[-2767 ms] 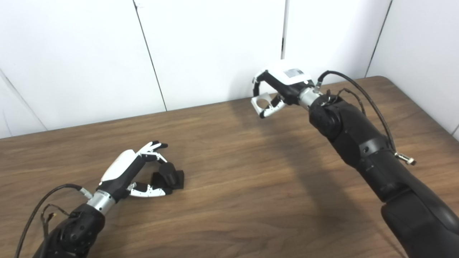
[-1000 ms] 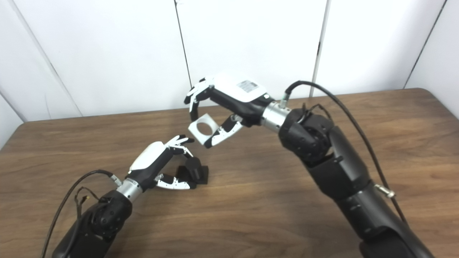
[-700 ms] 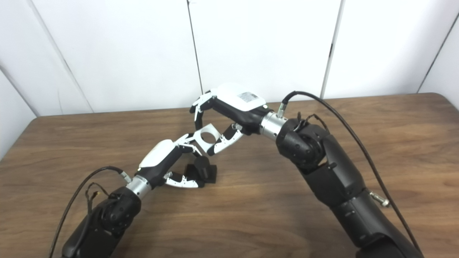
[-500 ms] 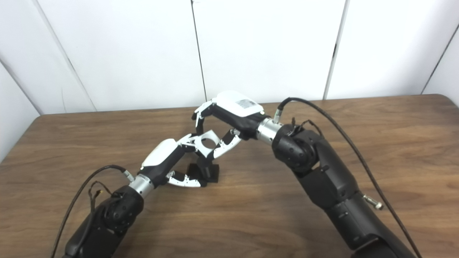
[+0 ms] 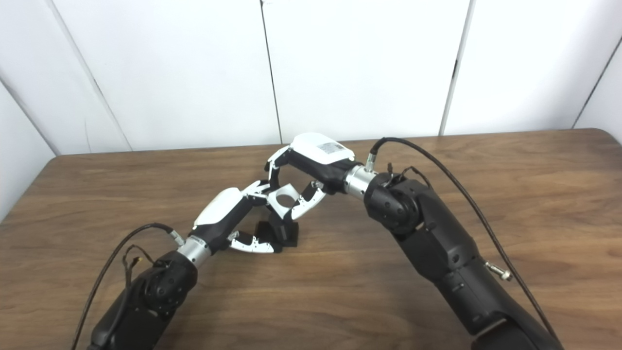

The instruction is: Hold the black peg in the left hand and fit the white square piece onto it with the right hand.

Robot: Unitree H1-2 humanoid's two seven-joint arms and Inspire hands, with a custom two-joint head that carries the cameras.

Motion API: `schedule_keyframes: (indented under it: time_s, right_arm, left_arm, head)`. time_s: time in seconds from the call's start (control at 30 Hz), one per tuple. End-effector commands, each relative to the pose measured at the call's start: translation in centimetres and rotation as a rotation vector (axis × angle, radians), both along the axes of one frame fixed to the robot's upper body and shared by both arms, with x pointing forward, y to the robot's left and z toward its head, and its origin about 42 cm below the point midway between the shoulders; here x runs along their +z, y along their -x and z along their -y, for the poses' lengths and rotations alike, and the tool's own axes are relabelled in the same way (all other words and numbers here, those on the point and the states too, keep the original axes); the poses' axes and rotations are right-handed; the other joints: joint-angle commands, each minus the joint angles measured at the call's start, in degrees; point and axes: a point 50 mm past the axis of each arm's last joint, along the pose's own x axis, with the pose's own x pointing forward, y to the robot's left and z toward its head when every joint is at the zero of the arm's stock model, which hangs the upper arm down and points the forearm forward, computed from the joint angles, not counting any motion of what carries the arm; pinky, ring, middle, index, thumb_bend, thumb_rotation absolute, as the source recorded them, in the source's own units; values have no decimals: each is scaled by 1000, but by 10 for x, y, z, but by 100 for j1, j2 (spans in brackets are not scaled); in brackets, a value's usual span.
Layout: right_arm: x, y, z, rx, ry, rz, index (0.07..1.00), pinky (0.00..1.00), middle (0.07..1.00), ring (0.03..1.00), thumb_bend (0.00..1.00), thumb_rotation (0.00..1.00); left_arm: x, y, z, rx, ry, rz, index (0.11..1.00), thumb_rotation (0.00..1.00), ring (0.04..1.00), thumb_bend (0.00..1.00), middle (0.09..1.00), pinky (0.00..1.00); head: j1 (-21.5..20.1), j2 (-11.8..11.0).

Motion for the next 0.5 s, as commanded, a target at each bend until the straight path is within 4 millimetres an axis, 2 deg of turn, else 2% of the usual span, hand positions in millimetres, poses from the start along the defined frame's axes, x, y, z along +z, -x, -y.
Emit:
schedule_keyframes:
  time_s: [0.0,0.47]
  right_arm:
    - [29,-2,-11,51,-24,100,481,892,771,834,520,142]
    - [41,7,-16,100,-7,128,480,907,771,837,519,141]
  left_arm:
    - [0,-4,3,0,-64,-4,492,76,982,522,922,935]
    - [-4,-8,3,14,-70,-14,492,76,990,522,924,936]
  head:
    - [4,5]
    - [66,-26]
